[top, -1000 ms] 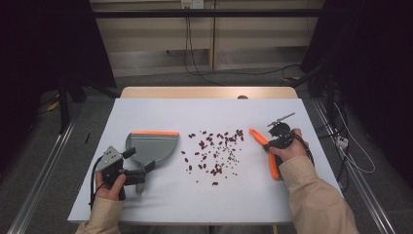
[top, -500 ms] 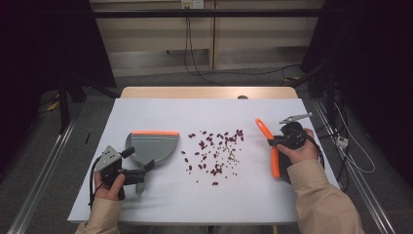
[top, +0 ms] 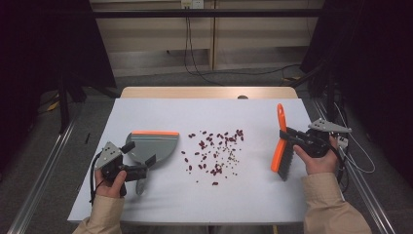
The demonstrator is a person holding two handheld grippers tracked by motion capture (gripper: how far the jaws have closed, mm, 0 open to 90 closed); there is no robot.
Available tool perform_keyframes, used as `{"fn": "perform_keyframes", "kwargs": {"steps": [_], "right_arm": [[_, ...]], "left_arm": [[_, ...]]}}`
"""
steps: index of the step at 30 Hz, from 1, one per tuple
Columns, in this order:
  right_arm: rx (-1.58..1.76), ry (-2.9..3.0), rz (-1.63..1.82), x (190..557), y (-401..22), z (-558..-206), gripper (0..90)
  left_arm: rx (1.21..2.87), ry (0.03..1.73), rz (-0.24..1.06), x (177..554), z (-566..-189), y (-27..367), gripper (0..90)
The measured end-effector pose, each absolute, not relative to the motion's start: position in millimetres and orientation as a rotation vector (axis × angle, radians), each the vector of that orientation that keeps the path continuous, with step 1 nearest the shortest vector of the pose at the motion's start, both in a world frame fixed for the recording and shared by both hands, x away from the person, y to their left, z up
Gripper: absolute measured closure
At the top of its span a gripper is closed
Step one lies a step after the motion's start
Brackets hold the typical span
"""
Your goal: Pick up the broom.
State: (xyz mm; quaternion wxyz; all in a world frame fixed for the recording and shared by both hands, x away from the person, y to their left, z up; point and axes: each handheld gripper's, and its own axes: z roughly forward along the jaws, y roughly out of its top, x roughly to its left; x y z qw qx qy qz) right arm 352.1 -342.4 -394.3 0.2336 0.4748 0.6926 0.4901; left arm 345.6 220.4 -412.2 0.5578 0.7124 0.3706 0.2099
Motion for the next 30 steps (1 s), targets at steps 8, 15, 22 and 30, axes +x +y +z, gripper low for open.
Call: {"fn": "perform_keyframes", "kwargs": {"steps": [8,15,22,30], "right_arm": [[1.258,1.783,1.458,343.2,-346.1,-384.8,71.6],[1.223,1.752,1.515,343.3,-341.5,-379.9,71.6],[1.178,1.769,1.538,347.2,-328.1,-371.1,71.6],[1.132,1.793,1.563,357.0,-302.4,-356.9,71.6]], "left_arm": [[1.692,0.847,0.478,347.2,-400.4,210.2,4.5],[1.726,0.807,0.465,346.5,-392.6,196.3,4.5],[1.766,0.774,0.395,350.8,-382.4,173.8,4.1],[1.81,0.739,0.259,364.1,-365.8,130.7,6.6]]}}
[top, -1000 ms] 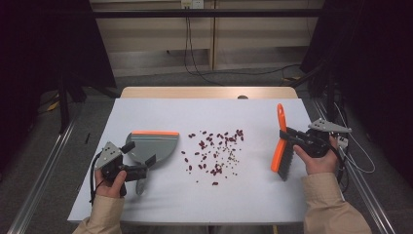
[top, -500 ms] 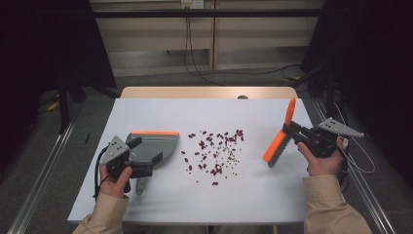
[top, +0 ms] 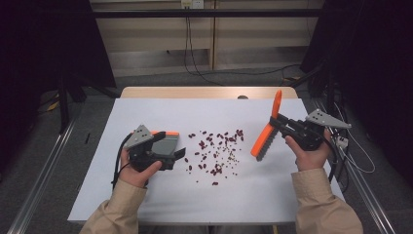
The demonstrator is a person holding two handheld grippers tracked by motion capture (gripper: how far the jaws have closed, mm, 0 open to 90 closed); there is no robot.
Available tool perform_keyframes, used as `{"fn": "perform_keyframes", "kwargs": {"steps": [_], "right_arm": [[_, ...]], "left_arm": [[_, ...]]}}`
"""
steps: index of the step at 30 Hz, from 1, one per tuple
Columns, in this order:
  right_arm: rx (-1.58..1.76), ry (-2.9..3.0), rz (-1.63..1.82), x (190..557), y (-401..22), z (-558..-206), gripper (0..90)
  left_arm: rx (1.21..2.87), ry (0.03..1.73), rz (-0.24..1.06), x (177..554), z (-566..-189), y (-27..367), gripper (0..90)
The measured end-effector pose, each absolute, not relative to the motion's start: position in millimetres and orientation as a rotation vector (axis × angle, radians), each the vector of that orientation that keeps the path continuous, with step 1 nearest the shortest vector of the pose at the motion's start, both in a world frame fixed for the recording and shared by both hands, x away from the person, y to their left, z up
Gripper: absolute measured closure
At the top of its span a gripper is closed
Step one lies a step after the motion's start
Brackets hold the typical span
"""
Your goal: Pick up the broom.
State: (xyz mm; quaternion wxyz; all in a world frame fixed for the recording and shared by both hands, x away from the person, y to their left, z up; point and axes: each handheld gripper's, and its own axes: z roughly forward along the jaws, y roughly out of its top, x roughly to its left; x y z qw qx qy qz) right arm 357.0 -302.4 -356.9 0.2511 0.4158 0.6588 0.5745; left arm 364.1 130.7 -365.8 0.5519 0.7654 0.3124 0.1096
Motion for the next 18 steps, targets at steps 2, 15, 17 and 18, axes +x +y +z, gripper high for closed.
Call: {"fn": "perform_keyframes", "kwargs": {"steps": [2,15,17,18], "right_arm": [[1.118,1.801,1.571,359.4,-295.5,-354.8,71.6],[1.087,1.825,1.6,372.9,-265.9,-348.3,71.6],[1.076,1.834,1.597,375.0,-261.6,-348.3,71.5],[1.076,1.838,1.593,375.6,-259.2,-348.2,71.5]], "left_arm": [[1.834,0.729,0.241,366.4,-364.9,117.3,7.5],[1.867,0.688,0.147,380.5,-373.2,69.1,14.4],[1.877,0.683,0.144,381.7,-375.8,65.2,16.2],[1.879,0.679,0.135,382.3,-377.2,63.2,16.4]]}}
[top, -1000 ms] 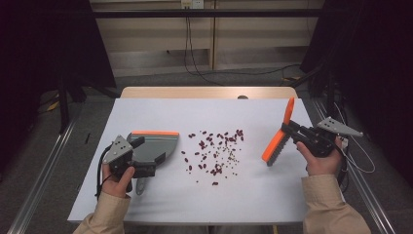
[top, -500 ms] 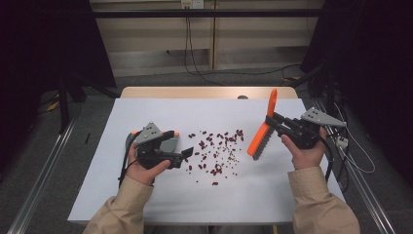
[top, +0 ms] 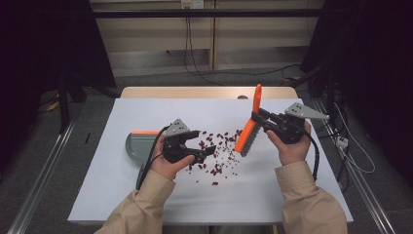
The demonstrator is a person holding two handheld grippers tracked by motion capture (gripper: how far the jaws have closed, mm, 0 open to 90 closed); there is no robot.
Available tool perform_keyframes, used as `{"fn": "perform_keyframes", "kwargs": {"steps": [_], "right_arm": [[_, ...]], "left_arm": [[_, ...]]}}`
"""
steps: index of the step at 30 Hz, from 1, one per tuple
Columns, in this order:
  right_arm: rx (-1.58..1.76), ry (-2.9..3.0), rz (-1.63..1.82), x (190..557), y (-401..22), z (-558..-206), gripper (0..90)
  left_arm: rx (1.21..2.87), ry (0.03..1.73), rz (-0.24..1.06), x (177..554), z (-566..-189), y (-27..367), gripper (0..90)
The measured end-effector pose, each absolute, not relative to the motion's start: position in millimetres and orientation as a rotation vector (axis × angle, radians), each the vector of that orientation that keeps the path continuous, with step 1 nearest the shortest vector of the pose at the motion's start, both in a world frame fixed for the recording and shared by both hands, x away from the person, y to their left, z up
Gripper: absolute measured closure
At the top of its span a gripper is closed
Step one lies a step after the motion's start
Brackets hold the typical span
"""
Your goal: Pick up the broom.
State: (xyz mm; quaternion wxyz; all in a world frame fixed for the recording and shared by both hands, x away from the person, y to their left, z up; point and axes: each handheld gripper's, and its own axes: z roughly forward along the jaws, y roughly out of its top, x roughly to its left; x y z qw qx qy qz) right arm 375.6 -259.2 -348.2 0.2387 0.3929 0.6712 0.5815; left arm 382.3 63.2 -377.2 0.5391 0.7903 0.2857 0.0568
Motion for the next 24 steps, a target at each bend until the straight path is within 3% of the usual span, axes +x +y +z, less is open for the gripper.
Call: {"fn": "perform_keyframes", "kwargs": {"steps": [16,20,22,24], "right_arm": [[0.991,1.921,1.596,386.6,-210.0,-345.0,71.5],[0.987,1.932,1.616,388.0,-199.2,-344.2,71.5],[0.975,1.943,1.615,388.3,-194.3,-343.3,71.4],[0.985,1.935,1.609,388.3,-190.8,-342.3,71.3]], "left_arm": [[1.95,0.651,0.109,383.9,-385.9,30.5,37.7],[1.958,0.652,0.098,385.3,-389.8,27.3,50.8],[1.95,0.666,0.124,383.9,-389.2,28.2,66.6],[1.947,0.685,0.141,384.5,-388.2,30.6,67.8]]}}
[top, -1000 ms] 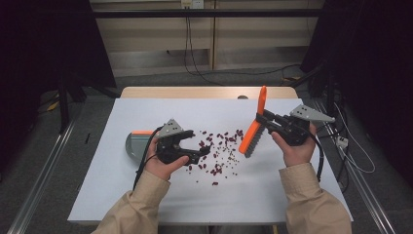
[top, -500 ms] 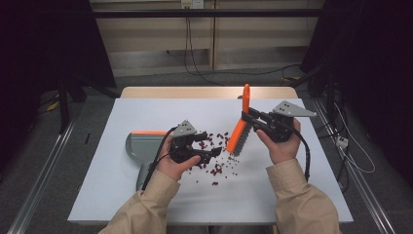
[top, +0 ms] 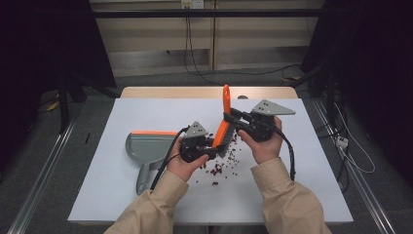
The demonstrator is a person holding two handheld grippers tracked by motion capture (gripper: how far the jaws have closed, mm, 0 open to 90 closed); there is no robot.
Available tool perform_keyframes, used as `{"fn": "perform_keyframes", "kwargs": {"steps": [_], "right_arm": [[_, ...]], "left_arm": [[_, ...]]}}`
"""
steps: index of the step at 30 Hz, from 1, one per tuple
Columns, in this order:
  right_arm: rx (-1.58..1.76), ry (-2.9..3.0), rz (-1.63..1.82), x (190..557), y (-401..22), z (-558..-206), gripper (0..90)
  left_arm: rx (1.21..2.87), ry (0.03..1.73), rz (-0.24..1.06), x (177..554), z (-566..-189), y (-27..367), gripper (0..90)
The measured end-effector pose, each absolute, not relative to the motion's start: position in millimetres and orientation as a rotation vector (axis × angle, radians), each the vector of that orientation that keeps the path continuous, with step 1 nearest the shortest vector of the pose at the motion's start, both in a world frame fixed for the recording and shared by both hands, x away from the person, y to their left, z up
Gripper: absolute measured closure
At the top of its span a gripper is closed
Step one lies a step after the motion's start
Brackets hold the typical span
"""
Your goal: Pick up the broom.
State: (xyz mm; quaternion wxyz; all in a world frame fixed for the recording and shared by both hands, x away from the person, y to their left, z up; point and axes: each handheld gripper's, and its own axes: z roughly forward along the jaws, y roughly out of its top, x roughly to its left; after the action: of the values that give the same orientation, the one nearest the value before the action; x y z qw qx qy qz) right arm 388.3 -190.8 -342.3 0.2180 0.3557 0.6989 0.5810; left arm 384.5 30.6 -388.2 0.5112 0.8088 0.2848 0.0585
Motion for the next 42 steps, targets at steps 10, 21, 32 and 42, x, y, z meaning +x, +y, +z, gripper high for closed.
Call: {"fn": "perform_keyframes", "kwargs": {"steps": [10,21,32,42], "right_arm": [[1.058,1.884,1.629,389.2,-182.5,-343.5,52.6],[1.296,1.866,1.643,384.5,-163.4,-362.8,36.9],[1.485,1.805,1.637,392.5,-136.4,-368.2,32.5],[1.558,1.807,1.555,398.5,-131.0,-366.1,51.6]], "left_arm": [[1.881,0.799,0.215,384.8,-385.3,44.9,70.7],[1.826,0.874,0.34,384.6,-387.6,49.1,70.8],[1.798,0.825,0.454,371.6,-383.2,38.9,69.3],[1.829,0.771,0.499,362.4,-380.5,28.2,65.7]]}}
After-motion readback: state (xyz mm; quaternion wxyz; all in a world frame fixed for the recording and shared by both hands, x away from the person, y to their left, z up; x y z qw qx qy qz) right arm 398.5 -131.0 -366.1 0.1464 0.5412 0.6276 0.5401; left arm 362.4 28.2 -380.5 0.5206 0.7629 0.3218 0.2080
